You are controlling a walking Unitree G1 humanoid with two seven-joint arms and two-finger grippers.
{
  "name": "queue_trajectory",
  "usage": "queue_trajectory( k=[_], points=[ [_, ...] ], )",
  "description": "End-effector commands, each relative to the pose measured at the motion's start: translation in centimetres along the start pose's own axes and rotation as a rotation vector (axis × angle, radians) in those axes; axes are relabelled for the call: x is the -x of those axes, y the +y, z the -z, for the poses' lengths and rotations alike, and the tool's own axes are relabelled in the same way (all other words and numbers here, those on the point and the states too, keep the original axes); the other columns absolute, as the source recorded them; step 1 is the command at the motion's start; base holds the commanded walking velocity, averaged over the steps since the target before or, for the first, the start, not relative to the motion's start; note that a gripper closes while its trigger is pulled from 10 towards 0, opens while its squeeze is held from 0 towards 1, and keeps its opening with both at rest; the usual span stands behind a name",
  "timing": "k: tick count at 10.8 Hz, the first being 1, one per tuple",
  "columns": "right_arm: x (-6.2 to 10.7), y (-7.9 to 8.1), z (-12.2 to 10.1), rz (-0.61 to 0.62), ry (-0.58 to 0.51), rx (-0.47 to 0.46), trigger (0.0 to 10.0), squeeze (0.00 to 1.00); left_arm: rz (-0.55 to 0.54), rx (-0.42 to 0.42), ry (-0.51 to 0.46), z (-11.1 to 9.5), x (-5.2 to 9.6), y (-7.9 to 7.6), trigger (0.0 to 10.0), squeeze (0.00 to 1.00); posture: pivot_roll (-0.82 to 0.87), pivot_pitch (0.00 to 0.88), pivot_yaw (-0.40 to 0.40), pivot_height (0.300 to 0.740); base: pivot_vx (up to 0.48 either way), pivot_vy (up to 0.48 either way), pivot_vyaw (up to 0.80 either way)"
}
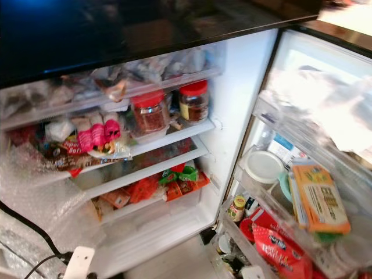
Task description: Restocking fridge
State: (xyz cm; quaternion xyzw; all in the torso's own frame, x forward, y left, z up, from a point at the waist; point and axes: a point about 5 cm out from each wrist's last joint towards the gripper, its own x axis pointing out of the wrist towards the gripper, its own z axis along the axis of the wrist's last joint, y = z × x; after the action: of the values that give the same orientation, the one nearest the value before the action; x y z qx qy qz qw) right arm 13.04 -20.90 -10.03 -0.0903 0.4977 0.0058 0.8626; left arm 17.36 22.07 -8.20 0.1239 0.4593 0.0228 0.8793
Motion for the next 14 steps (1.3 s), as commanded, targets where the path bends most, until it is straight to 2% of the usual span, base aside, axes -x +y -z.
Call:
queue_trajectory(
  k=[1,5,14],
  points=[
    [0.14,-0.06,0.52,-0.001,0.01,0.01,10.0,0.0,0.002,-0.008,0.013,0.23,0.02,-0.12,10.0,0.0,-0.12,0.048,0.022,0.74,0.0,-0.266,0.0],
    [0.14,-0.01,0.56,-0.001,0.01,0.014,10.0,0.0,0.002,-0.008,0.013,0.23,0.02,-0.12,10.0,0.0,-0.12,0.05,0.021,0.74,0.0,-0.259,0.0],
    [0.29,-0.01,1.03,-0.005,0.012,0.009,10.0,0.0,-0.009,-0.008,0.013,0.37,0.06,-0.08,10.0,0.0,-0.12,0.055,0.022,0.74,0.0,0.0,0.0]
  ],
)
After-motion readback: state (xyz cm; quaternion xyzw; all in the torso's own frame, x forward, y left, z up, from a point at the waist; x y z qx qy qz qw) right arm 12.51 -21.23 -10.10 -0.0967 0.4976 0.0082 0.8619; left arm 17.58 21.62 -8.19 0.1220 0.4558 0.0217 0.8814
